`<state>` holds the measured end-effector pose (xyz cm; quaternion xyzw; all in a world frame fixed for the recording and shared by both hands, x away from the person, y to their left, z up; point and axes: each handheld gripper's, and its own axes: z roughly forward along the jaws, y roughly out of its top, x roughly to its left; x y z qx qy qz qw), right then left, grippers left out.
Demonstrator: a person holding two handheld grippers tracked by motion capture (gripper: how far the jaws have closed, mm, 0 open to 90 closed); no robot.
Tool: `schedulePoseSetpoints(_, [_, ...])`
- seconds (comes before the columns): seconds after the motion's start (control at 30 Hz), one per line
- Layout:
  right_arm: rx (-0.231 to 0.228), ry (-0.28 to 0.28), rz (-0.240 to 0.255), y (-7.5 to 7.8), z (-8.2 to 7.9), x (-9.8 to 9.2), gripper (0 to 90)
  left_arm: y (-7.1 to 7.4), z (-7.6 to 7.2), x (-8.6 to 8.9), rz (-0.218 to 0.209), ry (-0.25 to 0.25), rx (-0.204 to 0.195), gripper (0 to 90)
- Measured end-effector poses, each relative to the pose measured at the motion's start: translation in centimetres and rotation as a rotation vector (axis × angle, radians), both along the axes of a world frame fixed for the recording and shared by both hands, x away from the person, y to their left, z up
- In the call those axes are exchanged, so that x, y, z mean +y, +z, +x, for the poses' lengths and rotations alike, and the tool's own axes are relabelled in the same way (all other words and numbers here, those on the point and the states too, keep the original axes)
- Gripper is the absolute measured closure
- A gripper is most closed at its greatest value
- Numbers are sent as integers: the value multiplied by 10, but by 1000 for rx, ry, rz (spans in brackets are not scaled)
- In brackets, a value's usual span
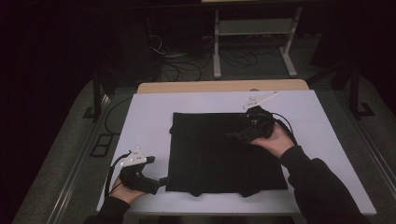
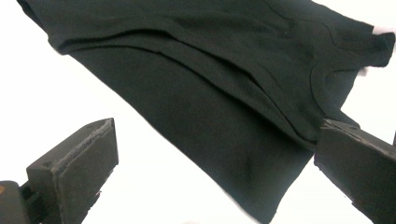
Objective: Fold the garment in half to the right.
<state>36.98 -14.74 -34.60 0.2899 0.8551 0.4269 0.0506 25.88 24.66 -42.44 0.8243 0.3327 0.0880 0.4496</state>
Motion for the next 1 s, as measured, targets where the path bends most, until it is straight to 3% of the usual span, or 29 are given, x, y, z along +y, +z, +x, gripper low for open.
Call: schedulePoseSetpoints(1.0, [4, 7, -20, 7, 45, 51, 0, -16, -1, -12, 94, -113, 82, 0])
